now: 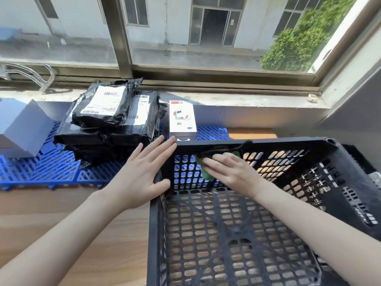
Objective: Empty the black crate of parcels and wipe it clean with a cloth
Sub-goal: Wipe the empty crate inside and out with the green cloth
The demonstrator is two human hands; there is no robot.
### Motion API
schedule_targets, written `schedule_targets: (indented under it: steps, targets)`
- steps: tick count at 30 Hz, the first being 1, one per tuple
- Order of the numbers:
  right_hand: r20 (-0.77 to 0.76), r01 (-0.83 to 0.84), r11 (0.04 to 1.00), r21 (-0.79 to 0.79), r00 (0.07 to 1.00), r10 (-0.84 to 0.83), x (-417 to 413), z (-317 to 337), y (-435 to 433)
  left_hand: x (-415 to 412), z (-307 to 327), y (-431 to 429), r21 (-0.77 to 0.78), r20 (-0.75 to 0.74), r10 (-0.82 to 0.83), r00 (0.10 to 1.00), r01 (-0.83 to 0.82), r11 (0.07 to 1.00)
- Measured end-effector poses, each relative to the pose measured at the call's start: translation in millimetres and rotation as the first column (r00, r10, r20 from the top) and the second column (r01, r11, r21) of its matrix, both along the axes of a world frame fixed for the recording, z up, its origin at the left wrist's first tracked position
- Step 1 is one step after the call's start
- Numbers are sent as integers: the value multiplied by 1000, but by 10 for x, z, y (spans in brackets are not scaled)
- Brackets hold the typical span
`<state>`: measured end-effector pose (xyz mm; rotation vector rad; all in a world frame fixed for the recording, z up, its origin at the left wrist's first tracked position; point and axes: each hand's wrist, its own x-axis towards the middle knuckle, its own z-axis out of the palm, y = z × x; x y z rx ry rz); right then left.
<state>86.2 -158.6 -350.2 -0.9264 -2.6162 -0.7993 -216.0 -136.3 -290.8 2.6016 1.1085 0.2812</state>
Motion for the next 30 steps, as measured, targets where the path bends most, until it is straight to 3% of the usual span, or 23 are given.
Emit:
schedule_targets:
  steps: [9,15,30]
  targets:
    - [149,24,972,-232,989,11,95,-1166,13,3,-72,4,-32,105,9,994,-6,999]
    - [158,4,954,-300,986,45,113,-1491,36,13,-97,1,-62,167,22,986,-11,998]
    - [-57,-25,1000,12,998,25,127,27,-16,1,-68,1,-40,156,-10,988,17,999]
